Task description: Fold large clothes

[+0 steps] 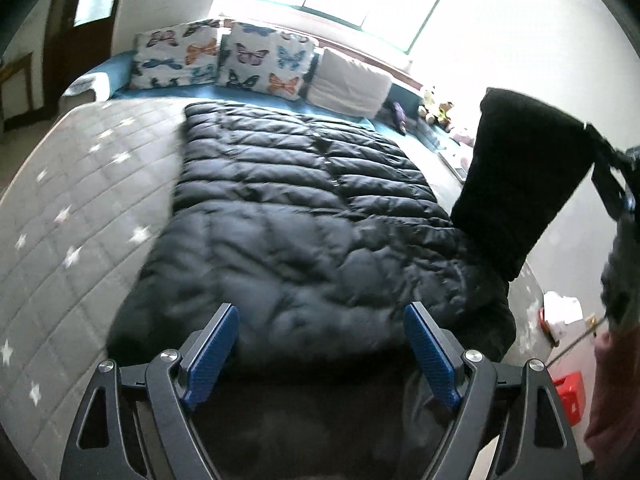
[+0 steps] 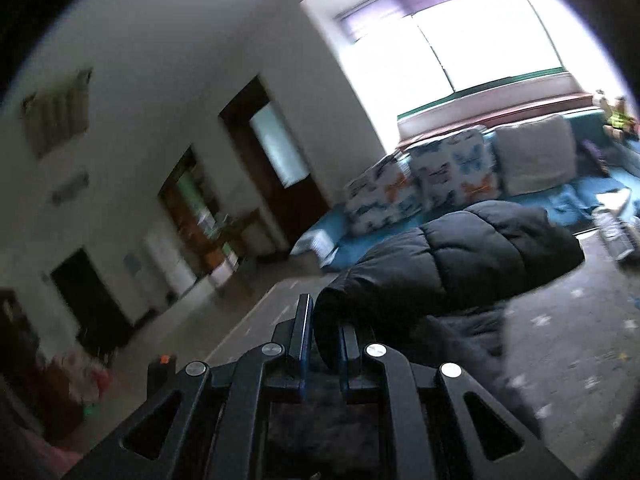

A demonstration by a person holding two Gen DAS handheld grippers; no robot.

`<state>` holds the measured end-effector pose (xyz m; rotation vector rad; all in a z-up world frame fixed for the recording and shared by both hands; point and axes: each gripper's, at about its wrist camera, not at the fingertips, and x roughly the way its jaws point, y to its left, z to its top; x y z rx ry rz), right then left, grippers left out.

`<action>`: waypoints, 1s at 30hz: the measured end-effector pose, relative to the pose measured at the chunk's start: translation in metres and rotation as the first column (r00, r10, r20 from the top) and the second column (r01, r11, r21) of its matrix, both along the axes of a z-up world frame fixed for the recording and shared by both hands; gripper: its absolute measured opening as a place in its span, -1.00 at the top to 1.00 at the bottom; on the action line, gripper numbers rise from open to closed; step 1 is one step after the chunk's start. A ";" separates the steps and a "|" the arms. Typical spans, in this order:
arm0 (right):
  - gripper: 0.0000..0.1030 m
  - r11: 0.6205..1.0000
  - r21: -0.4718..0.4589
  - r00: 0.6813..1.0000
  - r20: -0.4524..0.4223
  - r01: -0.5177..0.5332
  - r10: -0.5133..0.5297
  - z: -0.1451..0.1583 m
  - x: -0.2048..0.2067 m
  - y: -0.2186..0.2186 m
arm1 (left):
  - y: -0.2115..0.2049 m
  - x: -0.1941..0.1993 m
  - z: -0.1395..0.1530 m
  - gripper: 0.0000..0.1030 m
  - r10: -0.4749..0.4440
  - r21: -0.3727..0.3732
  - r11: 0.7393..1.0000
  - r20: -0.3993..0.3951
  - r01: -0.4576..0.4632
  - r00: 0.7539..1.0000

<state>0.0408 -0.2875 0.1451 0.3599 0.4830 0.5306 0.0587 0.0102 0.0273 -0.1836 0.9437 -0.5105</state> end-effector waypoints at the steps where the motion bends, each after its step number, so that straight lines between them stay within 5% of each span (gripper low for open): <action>1: 0.74 0.999 -0.032 1.000 -0.007 -0.026 0.026 -0.006 0.000 0.018 | 0.006 -0.004 -0.002 -0.74 0.006 0.000 1.000 -0.001 -0.006 1.000; 9: 0.70 0.904 -0.386 0.980 -0.141 -0.182 0.137 -0.086 -0.002 0.149 | 0.049 -0.029 -0.017 -0.74 0.058 -0.017 0.998 -0.040 -0.059 0.998; 16: 0.46 0.868 -0.425 0.955 -0.250 -0.258 0.162 -0.127 -0.001 0.185 | 0.075 -0.045 -0.034 -0.74 0.094 -0.077 0.992 -0.097 -0.102 0.991; 18: 0.12 0.863 -0.418 0.948 -0.260 -0.282 0.184 -0.131 -0.003 0.192 | 0.078 -0.049 -0.035 -0.74 0.098 -0.096 0.989 -0.105 -0.108 0.990; 21: -0.10 0.851 -0.437 0.946 -0.261 -0.293 0.191 -0.135 -0.004 0.201 | 0.079 -0.052 -0.034 -0.74 0.101 -0.116 0.987 -0.115 -0.114 0.988; 30: -0.21 0.867 -0.425 0.959 -0.221 -0.258 0.177 -0.102 -0.024 0.186 | 0.077 -0.045 0.000 -0.75 0.115 -0.140 0.983 -0.064 -0.123 0.991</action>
